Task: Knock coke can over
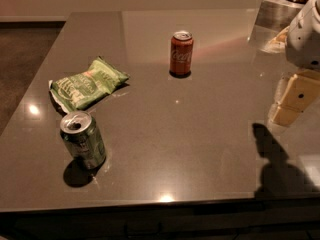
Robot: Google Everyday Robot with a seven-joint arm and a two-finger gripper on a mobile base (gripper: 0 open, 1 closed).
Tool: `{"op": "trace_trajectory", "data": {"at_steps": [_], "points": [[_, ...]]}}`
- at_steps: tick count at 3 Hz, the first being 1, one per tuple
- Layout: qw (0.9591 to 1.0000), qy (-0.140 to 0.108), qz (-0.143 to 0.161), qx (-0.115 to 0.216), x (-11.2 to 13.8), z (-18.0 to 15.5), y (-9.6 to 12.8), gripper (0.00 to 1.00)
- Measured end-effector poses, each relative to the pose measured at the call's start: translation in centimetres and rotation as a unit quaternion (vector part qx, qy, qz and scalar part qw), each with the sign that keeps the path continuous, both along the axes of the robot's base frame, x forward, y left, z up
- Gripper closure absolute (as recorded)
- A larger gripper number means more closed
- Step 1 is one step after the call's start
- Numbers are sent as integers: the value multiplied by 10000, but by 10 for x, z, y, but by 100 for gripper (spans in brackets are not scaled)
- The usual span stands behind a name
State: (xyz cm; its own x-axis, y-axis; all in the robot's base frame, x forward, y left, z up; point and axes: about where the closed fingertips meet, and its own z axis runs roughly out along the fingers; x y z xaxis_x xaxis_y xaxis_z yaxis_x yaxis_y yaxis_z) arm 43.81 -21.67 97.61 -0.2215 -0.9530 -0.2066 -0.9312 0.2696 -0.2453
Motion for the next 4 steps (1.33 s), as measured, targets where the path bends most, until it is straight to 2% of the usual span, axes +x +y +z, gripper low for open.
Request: {"op": "trace_trajectory", "data": {"at_steps": [1,2,3,4], "points": [[10000,-1,0,0,0,0,0,0],[9999,18,-115,91,14,-5,9,0],[9991,53,-285,295,39,-12,27,0],[9960,19,-569,690,80,-22,53,0]]}}
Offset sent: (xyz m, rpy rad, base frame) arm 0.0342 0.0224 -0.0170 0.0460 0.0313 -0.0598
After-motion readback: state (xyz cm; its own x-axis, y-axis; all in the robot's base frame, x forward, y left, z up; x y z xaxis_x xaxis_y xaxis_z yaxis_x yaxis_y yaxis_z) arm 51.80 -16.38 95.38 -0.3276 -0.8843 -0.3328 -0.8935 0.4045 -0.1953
